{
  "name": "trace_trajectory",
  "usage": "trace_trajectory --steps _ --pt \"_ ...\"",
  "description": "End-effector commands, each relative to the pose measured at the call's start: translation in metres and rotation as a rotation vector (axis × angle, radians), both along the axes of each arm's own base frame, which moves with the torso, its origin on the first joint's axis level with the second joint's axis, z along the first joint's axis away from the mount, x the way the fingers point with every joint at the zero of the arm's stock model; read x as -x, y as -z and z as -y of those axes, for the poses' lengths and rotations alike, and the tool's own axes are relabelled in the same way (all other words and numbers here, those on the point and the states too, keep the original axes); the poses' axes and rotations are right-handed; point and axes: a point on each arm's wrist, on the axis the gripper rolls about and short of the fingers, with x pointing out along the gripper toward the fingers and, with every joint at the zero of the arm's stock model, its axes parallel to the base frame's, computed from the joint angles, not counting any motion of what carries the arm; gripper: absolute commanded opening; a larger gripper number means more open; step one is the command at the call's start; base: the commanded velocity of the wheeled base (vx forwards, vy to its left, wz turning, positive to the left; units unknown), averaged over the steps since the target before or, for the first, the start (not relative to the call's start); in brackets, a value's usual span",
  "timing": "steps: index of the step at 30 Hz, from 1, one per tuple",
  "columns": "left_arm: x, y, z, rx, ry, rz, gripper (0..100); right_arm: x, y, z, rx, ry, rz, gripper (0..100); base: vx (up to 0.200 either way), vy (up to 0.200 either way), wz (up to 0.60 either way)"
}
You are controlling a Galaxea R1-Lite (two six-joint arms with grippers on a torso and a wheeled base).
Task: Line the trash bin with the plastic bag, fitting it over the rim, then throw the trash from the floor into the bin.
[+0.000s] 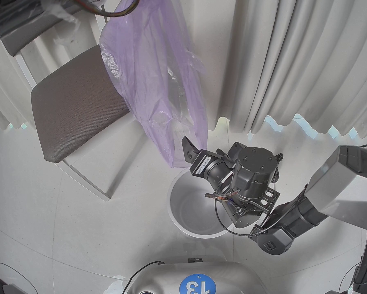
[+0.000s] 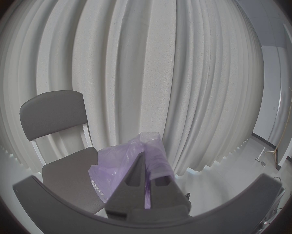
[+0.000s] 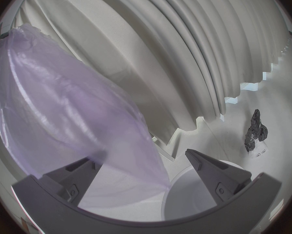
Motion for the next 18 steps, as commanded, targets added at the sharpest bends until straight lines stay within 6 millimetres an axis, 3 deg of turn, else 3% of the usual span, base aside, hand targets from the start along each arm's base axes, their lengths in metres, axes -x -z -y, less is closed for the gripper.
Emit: trace_trajectory --steps 1,10,18 --pt "0.000 -0.001 0.000 0.002 0.000 0.001 0 -0.006 0.008 -0.001 0.010 0.009 -0.011 100 0.000 0.000 0.00" --pt "0.000 0.000 0.001 0.002 0.000 0.001 0 -0.007 0.018 0.000 0.021 0.011 -0.033 100 0.000 0.000 0.00" --pt "0.000 -0.001 0.000 0.001 -0.001 0.006 0 -0.008 0.039 -0.002 0.041 0.013 -0.075 100 0.000 0.000 0.00"
